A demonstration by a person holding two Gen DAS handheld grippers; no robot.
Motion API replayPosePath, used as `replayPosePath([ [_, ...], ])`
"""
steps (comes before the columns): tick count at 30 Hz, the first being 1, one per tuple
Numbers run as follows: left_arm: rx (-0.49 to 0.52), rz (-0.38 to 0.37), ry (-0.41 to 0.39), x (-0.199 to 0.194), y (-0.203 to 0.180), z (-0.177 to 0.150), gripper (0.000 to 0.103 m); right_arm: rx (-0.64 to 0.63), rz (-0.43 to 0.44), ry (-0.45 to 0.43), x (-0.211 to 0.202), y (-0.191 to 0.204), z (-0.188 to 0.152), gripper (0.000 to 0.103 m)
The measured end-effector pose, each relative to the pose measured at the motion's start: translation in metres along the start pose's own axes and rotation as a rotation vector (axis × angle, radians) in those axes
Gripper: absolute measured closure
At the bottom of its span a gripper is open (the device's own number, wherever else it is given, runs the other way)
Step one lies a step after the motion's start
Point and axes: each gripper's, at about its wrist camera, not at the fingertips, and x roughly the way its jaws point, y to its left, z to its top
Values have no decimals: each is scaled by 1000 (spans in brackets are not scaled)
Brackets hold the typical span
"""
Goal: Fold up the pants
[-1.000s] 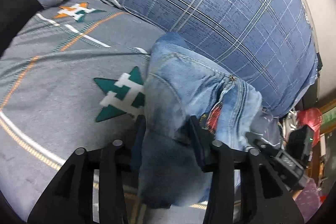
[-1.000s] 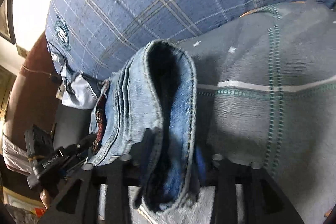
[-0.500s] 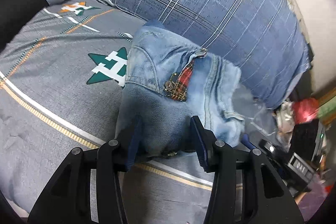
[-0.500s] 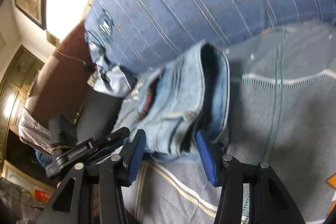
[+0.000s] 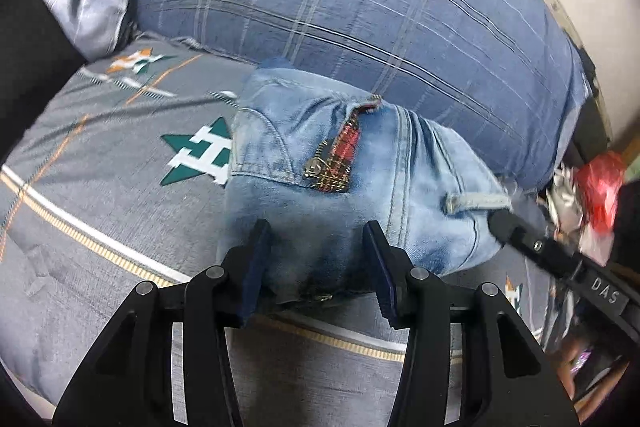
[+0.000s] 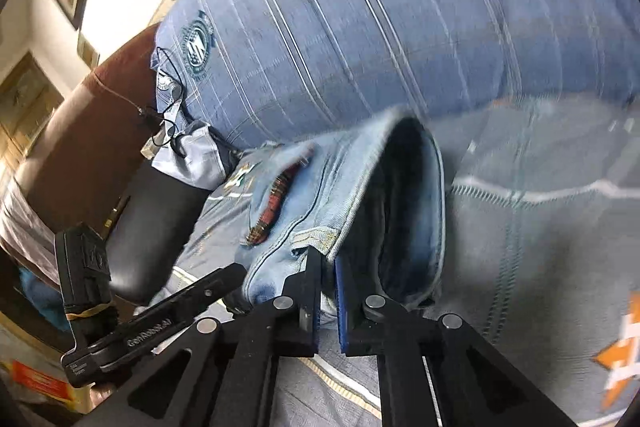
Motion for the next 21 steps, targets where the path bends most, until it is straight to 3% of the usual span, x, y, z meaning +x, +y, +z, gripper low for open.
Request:
replayPosePath([
  [3, 29, 7, 39, 11, -6, -4, 57, -49, -87, 10, 2, 7, -1, 97],
  [5, 57, 43, 68, 23, -9, -7, 57, -41, -173, 81, 24, -3, -4, 98],
  [6, 79, 65, 70, 27, -12, -9, 57, -4, -205, 164, 46, -18, -10, 98],
  [8, 133, 124, 35, 28, -20, -14, 55, 50, -200, 208, 64, -31, -19, 97],
  [10, 169, 156, 15, 29, -24, -19, 55, 19, -209, 193, 63, -26, -16, 97],
  [17, 173, 142, -45, 19, -21, -29, 54, 41, -198, 187, 59, -32, -21, 92],
  [21, 163, 126, -94, 2, -15, -35, 55, 91, -133, 169, 50, -39, -25, 89],
])
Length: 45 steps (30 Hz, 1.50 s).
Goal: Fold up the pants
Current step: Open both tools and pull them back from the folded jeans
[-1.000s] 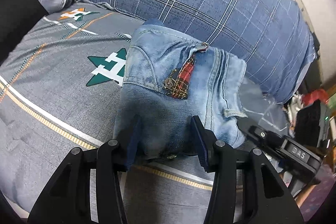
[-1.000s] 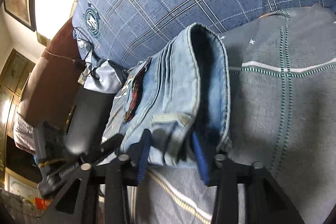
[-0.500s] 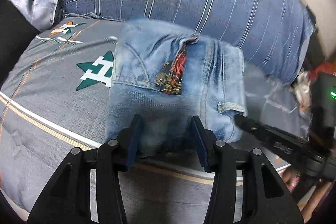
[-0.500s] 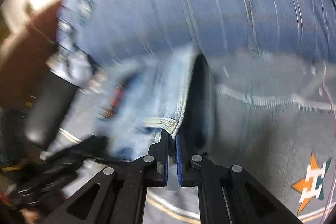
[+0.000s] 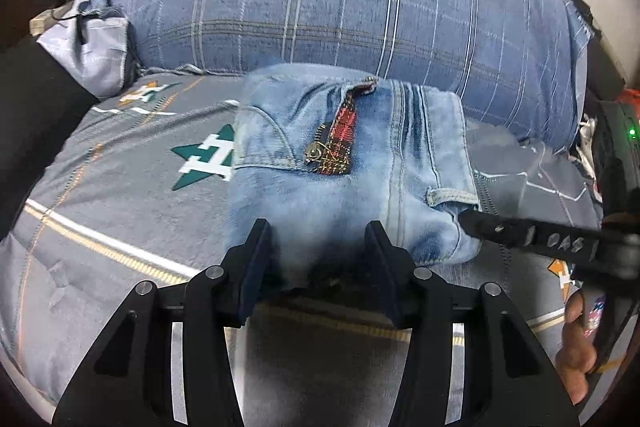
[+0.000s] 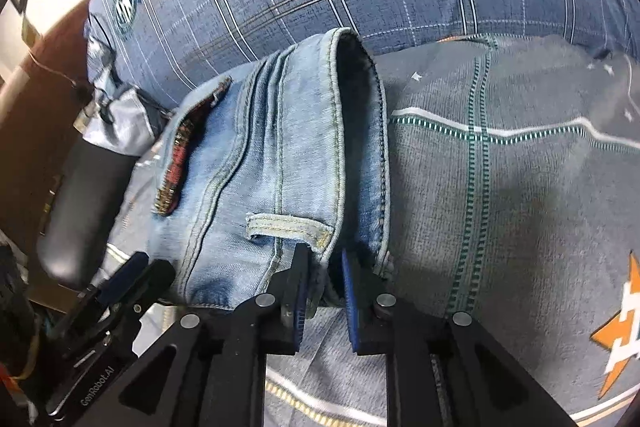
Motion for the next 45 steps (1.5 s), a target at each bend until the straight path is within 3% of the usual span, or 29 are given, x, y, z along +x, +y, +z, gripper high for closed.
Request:
replayPosePath([
  [5, -34, -14, -44, -26, 9, -11, 55, -4, 133, -98, -37, 8, -9, 83],
  [7, -38, -7, -67, -35, 9, -17, 55, -9, 162, -130, -49, 14, -16, 67],
  [9, -33, 9, -96, -46, 9, -23, 55, -13, 164, -176, -63, 18, -25, 58],
  [18, -14, 51, -150, -74, 1, -47, 55, -36, 123, -279, -106, 31, -75, 56],
  [23, -10, 70, -164, -85, -3, -57, 55, -64, 56, -334, -120, 35, -97, 56],
  [31, 9, 92, -215, -105, -9, -70, 55, -21, 100, -372, -136, 28, -111, 37],
  [45, 69, 125, -267, -125, -20, -84, 55, -78, 34, -446, -158, 37, -131, 37],
])
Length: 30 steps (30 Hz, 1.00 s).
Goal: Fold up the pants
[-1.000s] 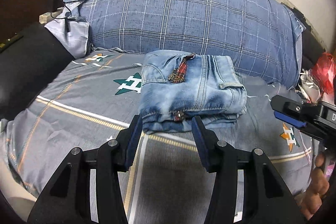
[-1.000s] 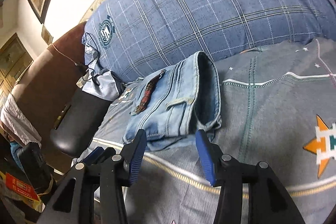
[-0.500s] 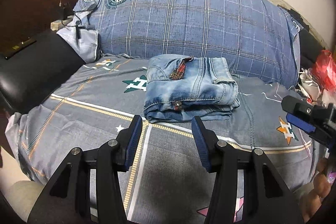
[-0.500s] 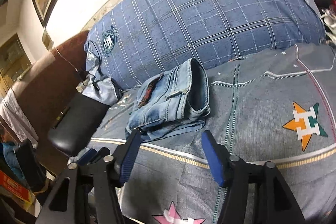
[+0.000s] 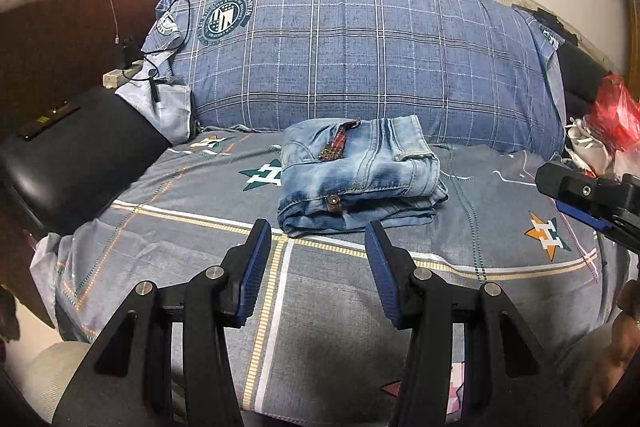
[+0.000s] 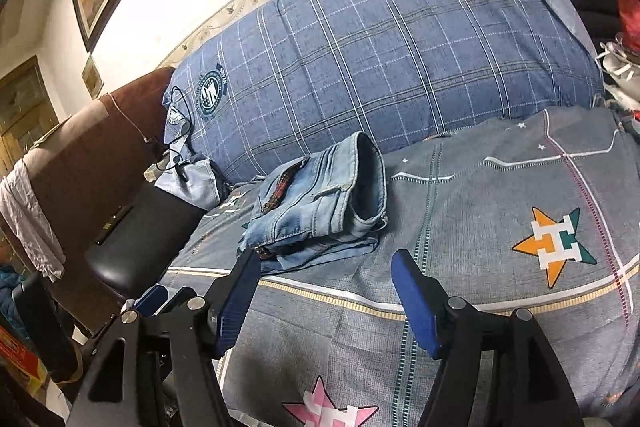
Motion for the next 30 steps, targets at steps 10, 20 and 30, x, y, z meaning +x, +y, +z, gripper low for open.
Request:
replayPosePath([
  [10, 16, 22, -1, -13, 0, 18, 55, -15, 10, -12, -4, 7, 0, 37],
  [20, 103, 30, 76, -6, -1, 64, 54, -36, -21, 8, -6, 22, 39, 37],
  [30, 40, -75, 204, 40, 5, 49, 55, -45, -13, 59, 17, 25, 34, 37],
])
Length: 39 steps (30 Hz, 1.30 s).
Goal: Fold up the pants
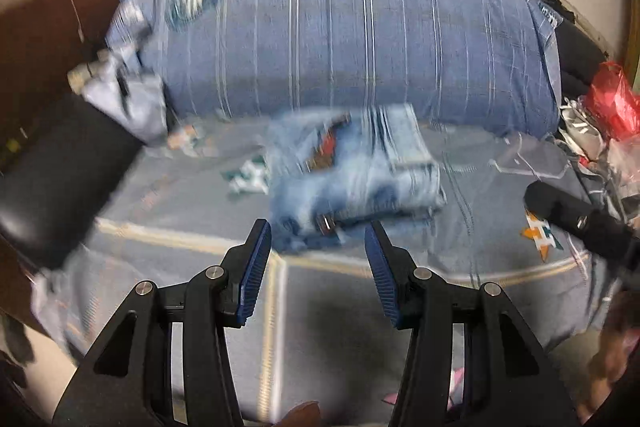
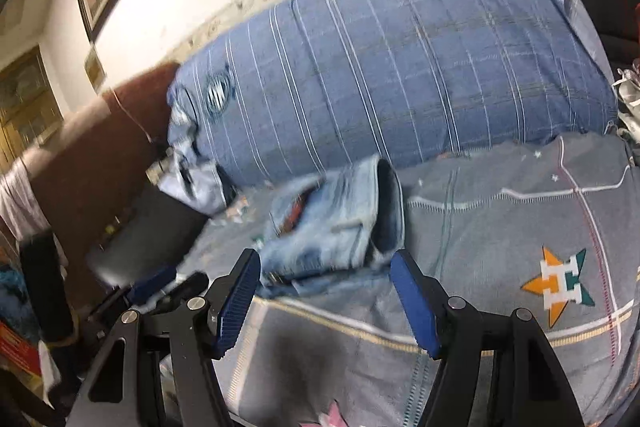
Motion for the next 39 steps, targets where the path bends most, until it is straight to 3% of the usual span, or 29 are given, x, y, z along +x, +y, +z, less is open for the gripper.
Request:
replayPosePath([
  [2, -3, 6, 64, 12, 0, -2, 55, -23, 4, 40, 10, 2, -8, 37],
  [5, 28, 84, 61, 16, -3, -3, 55, -49, 7, 73, 21, 5, -16, 37],
  [8, 34, 108, 65, 16, -1, -5, 55, -61, 8, 75, 24, 7, -18, 37],
  [25, 119, 142, -65, -5, -5, -5, 54, -77, 9, 46, 27, 13, -20, 37],
  [32, 61, 23, 42, 0, 9, 10, 55, -106, -61, 59, 30, 18, -15, 37],
  [39, 145, 41, 203, 17, 15, 47, 54, -40, -77, 183, 42, 14, 32, 37],
])
